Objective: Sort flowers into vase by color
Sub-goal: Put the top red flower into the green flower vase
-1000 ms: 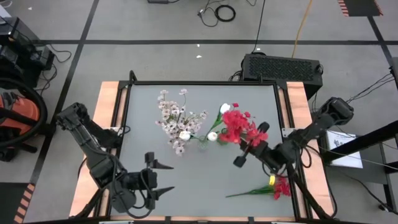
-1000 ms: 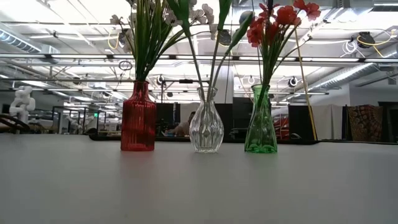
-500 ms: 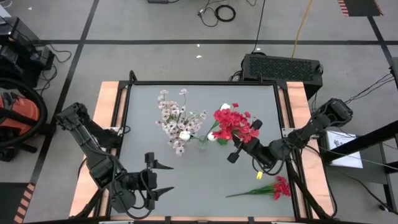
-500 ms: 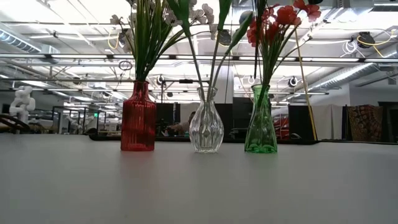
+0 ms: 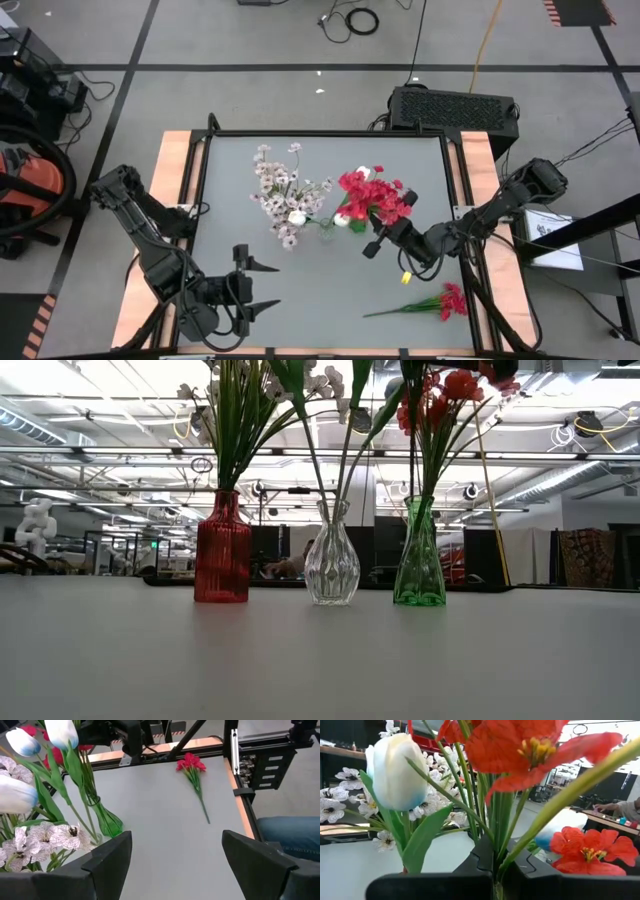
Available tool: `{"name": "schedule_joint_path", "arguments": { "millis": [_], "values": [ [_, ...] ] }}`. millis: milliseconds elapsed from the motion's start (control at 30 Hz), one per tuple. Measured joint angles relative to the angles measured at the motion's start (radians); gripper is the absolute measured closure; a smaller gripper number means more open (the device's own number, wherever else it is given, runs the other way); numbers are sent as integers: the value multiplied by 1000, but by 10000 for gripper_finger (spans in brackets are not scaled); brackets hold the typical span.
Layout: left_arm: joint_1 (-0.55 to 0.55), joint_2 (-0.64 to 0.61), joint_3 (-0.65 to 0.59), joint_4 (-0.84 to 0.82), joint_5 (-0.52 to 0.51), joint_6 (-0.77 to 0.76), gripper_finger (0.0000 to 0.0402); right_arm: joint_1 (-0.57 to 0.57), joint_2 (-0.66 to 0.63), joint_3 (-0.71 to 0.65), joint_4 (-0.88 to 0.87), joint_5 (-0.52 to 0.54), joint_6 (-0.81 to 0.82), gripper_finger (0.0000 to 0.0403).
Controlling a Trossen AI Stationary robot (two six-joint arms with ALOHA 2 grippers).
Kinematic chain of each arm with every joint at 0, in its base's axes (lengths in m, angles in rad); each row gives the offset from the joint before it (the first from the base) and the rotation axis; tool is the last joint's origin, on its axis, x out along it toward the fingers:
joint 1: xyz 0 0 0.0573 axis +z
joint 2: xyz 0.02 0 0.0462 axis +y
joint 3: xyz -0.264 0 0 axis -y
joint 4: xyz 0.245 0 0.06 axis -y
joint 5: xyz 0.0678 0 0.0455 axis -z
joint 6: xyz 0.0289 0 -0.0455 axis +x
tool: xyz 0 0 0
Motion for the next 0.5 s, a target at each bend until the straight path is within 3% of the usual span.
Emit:
{"name": "schedule_joint_path", "arguments": {
  "millis": [333,500],
  "values": [
    [0,0,0,0,0,0,87,-33,0,0,-163,-1,170,396],
    [0,0,0,0,0,0,87,-37,0,0,-209,0,238,369]
  ]
}}
